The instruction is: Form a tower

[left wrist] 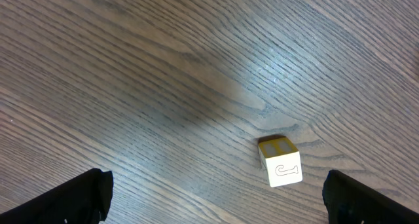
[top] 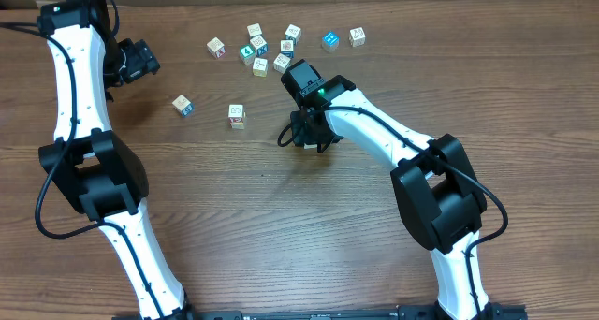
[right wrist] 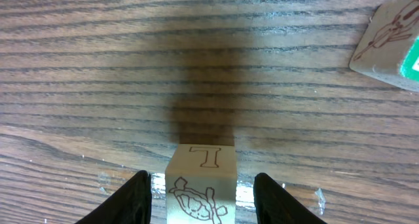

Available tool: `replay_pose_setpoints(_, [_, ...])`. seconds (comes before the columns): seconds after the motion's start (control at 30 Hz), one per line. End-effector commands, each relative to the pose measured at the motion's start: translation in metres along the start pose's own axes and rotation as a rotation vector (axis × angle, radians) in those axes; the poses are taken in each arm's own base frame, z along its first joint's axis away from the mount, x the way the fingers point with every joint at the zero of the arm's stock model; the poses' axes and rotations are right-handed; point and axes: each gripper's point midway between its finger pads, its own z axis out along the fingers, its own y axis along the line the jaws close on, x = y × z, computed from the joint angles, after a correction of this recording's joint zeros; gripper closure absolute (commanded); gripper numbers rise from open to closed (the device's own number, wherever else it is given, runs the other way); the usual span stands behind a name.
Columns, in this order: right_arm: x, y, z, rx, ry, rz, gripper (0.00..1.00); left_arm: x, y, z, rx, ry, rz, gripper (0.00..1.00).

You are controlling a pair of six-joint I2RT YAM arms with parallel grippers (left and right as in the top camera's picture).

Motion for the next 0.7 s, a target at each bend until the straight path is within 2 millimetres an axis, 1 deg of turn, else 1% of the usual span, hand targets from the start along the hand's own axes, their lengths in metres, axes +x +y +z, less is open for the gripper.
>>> replay_pose_setpoints(0.0, [-0.0014,0.0014,-0.0084,-0.014,-0.016,0.001,0.52,-0.0058,-0.0014,-0.0136,0.012,-0.036,-0.023,0.00])
replay_pose_setpoints(0.17, [-0.0015,0.0014,-0.0084,-0.014,-0.016,0.001,0.53,-0.0058,-0.0014,-0.0136,0.012,-0.036,-0.023,0.00])
replay_pose_setpoints(0.33, [-0.0014,0.0014,-0.0084,-0.014,-0.016,0.001,0.57,-0.0057,-0.0013,-0.0136,0.012,-0.036,-0.023,0.00])
replay_pose_setpoints(0.5, [-0.0014,0.0015,-0.0082,-0.014,-0.016,0.001,0.58,-0.0058,-0.0014,-0.0136,0.012,-0.036,-0.023,0.00])
replay_pose_setpoints(0.6, [-0.0013,0.0014,-0.0082,-0.014,-0.016,0.001,0.61,-0.0057,-0.0013,-0.0135,0.012,-0.036,-0.023,0.00])
replay_pose_setpoints(0.67, [-0.0012,0.0014,-0.0082,-0.014,-0.015,0.001,0.61,-0.0058,-0.0014,-0.0136,0.012,-0.036,-0.023,0.00])
